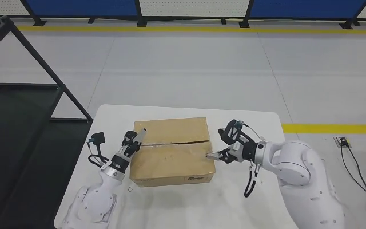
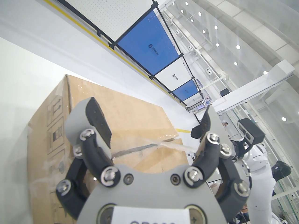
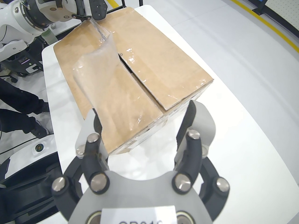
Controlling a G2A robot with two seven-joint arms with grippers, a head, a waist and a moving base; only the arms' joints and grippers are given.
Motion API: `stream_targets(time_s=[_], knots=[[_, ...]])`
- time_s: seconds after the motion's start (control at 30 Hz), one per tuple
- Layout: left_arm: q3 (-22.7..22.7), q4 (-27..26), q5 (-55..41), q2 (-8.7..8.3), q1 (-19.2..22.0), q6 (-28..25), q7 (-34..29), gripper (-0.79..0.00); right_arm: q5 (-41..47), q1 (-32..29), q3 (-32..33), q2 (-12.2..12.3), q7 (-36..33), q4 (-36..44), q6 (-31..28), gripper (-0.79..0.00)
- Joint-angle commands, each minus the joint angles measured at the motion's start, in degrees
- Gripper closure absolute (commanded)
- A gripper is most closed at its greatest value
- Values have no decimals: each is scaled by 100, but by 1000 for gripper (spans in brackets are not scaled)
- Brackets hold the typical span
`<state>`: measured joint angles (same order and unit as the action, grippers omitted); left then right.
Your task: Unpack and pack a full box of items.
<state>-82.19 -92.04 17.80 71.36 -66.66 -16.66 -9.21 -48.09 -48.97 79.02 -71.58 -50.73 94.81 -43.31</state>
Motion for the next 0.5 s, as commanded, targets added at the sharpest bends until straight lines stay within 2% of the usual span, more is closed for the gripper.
stream_targets(time_s=[0.0, 0.2, 0.47], knots=[[1, -1, 1, 1, 1, 3, 0, -785, -116, -93, 93, 24, 317, 93, -41, -785], [11, 1, 5, 4, 5, 7, 6, -785, -523, -429, 363, 68, 1213, 227, 533, -785], [24, 8, 4, 9, 12, 2, 20, -785, -1437, -651, 348, 86, 2180, 399, 1347, -785]])
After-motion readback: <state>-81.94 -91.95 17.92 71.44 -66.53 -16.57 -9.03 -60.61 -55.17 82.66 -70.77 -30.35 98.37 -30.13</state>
